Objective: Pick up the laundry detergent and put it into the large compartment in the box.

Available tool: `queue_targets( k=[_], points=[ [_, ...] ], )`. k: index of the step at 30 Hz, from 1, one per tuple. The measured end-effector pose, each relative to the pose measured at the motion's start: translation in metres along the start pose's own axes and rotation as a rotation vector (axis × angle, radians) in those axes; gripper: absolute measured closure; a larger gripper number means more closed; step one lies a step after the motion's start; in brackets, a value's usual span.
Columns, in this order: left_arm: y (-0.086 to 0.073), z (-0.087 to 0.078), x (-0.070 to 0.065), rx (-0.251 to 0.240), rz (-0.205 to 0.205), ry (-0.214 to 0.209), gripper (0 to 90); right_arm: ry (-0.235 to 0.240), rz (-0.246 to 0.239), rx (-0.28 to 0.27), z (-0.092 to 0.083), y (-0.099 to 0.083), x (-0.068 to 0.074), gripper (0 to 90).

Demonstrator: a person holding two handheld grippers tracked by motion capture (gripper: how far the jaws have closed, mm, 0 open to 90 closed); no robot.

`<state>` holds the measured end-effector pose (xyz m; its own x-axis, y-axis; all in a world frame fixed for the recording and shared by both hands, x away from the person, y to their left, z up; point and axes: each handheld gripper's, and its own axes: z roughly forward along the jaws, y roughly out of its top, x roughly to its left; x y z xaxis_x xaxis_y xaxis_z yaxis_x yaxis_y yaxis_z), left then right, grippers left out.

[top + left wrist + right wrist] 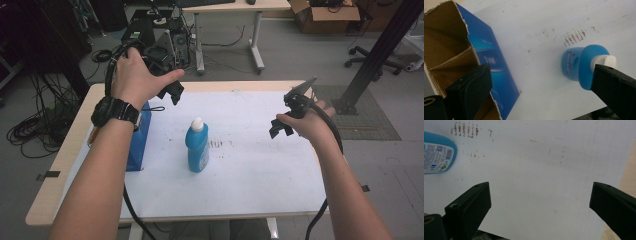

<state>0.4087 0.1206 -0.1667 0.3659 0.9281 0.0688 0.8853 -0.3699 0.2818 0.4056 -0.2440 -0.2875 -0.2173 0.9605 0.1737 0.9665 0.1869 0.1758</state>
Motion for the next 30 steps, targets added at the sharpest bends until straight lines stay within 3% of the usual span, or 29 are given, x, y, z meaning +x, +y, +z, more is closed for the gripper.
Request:
queue_targets(
  k=[13,30],
  points=[
    [-0.003,-0.004,-0.004,-0.006,-0.011,0.010,3.9,0.003,-0.007,-0.002,-0.003,-0.001,0.004,3.8],
    [0.002,0.004,-0.032,0.002,0.023,0.001,4.0,0.002,-0.003,-0.002,-0.002,-0.004,-0.002,3.8]
  ],
)
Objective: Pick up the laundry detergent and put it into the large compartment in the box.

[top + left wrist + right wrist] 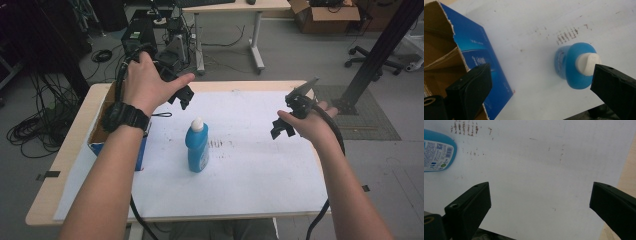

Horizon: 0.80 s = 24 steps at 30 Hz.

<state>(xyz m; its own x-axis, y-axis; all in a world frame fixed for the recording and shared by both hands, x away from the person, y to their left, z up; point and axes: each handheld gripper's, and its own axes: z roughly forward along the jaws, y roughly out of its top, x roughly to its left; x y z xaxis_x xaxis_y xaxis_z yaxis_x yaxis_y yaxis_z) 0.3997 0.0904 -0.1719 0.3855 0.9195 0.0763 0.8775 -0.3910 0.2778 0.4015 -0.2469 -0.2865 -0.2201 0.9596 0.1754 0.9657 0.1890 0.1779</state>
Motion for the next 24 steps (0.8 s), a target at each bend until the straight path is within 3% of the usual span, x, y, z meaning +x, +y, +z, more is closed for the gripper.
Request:
queue_targets(
  k=[15,24],
  points=[
    [0.003,0.012,-0.028,0.027,0.028,-0.005,4.0,0.008,-0.001,0.001,0.004,-0.003,-0.004,3.8],
    [0.003,0.021,-0.042,0.047,0.020,-0.001,4.0,0.012,0.001,-0.003,0.007,-0.005,-0.005,3.8]
  ],
)
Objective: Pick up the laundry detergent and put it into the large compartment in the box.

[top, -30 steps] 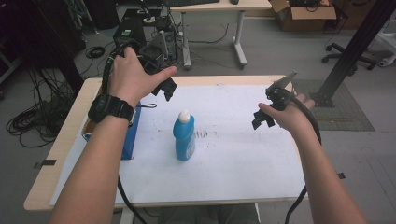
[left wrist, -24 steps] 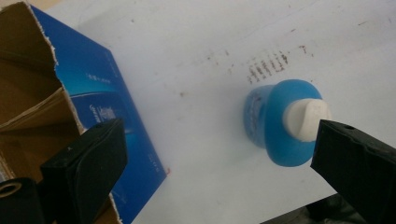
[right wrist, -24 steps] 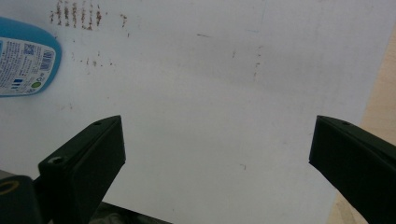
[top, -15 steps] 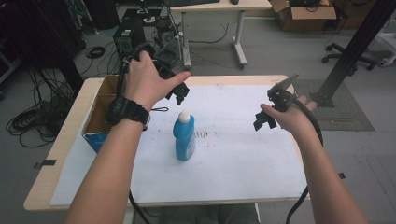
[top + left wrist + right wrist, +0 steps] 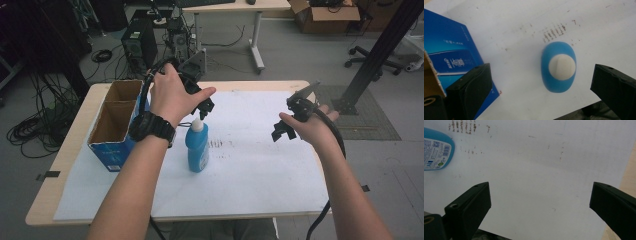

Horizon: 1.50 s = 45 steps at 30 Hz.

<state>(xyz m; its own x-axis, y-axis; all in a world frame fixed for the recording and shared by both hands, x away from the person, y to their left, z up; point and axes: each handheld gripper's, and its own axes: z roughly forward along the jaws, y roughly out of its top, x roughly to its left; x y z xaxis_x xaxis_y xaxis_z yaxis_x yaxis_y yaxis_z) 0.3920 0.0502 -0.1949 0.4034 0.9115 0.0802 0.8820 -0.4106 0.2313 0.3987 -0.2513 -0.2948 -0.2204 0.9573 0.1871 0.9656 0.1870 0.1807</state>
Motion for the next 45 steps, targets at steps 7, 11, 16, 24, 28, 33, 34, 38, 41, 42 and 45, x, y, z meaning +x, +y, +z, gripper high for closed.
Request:
queue_targets(
  k=[7,11,16,24,28,33,34,38,41,42,45],
  points=[
    [0.001,0.012,-0.007,0.017,-0.002,0.006,4.0,0.005,-0.006,-0.004,0.002,0.000,0.000,3.8],
    [0.002,0.020,-0.010,0.035,0.000,0.003,4.0,0.008,-0.010,-0.006,0.003,0.000,0.000,3.8],
    [0.002,0.030,-0.013,0.058,-0.003,0.003,4.0,0.009,-0.007,-0.004,0.006,-0.001,-0.002,3.8],
    [0.004,0.044,-0.018,0.089,-0.005,0.021,5.0,0.012,0.003,-0.001,0.011,-0.004,-0.006,3.8],
    [0.004,0.050,-0.020,0.103,-0.004,0.011,5.1,0.017,0.001,-0.002,0.012,-0.005,-0.007,3.8],
    [0.005,0.060,-0.022,0.119,-0.011,-0.007,4.9,0.019,-0.008,0.000,0.013,-0.006,-0.008,3.8],
    [0.005,0.060,-0.022,0.119,-0.011,-0.007,4.7,0.019,-0.008,0.000,0.013,-0.006,-0.008,3.8],
    [0.006,0.071,-0.025,0.137,-0.007,-0.017,4.7,0.015,-0.009,0.002,0.015,-0.008,-0.011,3.8],
    [0.006,0.077,-0.027,0.146,-0.009,-0.013,4.8,0.012,-0.004,-0.001,0.016,-0.009,-0.013,3.8],
    [0.006,0.078,-0.027,0.150,-0.009,-0.011,4.8,0.012,-0.004,0.001,0.016,-0.009,-0.014,3.7],
    [0.005,0.082,-0.028,0.156,-0.013,-0.008,4.9,0.014,-0.002,-0.001,0.017,-0.010,-0.015,3.8]
  ],
)
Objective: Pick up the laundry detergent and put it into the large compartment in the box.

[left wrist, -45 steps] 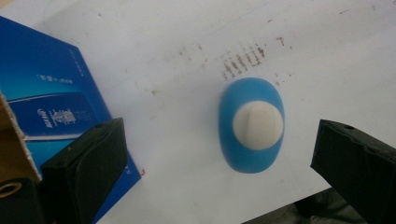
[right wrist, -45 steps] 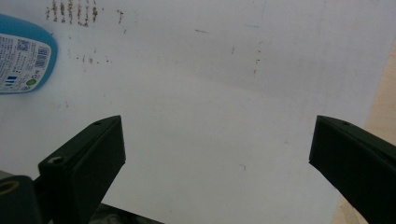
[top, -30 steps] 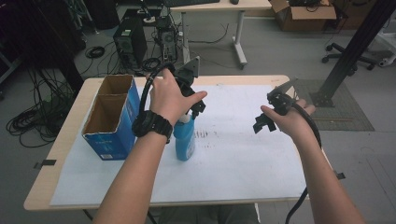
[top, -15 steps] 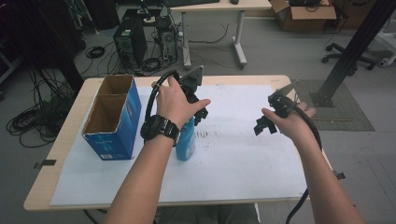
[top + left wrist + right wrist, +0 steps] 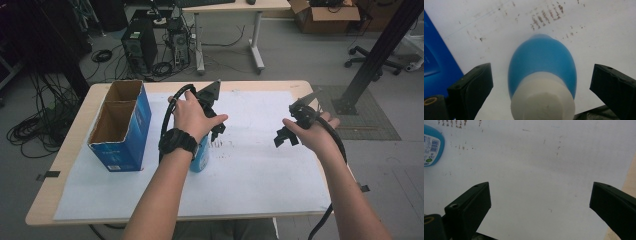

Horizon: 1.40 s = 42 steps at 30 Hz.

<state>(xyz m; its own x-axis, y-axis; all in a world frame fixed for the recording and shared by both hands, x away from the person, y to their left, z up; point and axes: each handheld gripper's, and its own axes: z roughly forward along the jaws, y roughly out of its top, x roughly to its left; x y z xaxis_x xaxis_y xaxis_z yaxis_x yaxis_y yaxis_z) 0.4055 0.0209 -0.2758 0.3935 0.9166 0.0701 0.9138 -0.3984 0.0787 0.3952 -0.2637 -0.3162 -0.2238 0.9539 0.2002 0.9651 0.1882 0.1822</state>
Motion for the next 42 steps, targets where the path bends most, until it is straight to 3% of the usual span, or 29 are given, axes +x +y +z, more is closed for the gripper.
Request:
queue_targets(
  k=[20,42],
  points=[
    [0.000,0.016,0.000,0.034,-0.008,-0.002,5.0,0.011,-0.002,0.014,0.009,0.001,0.001,3.8],
    [0.002,0.017,-0.001,0.038,-0.017,-0.007,11.8,0.013,-0.006,0.016,0.012,0.001,-0.001,3.8]
  ],
)
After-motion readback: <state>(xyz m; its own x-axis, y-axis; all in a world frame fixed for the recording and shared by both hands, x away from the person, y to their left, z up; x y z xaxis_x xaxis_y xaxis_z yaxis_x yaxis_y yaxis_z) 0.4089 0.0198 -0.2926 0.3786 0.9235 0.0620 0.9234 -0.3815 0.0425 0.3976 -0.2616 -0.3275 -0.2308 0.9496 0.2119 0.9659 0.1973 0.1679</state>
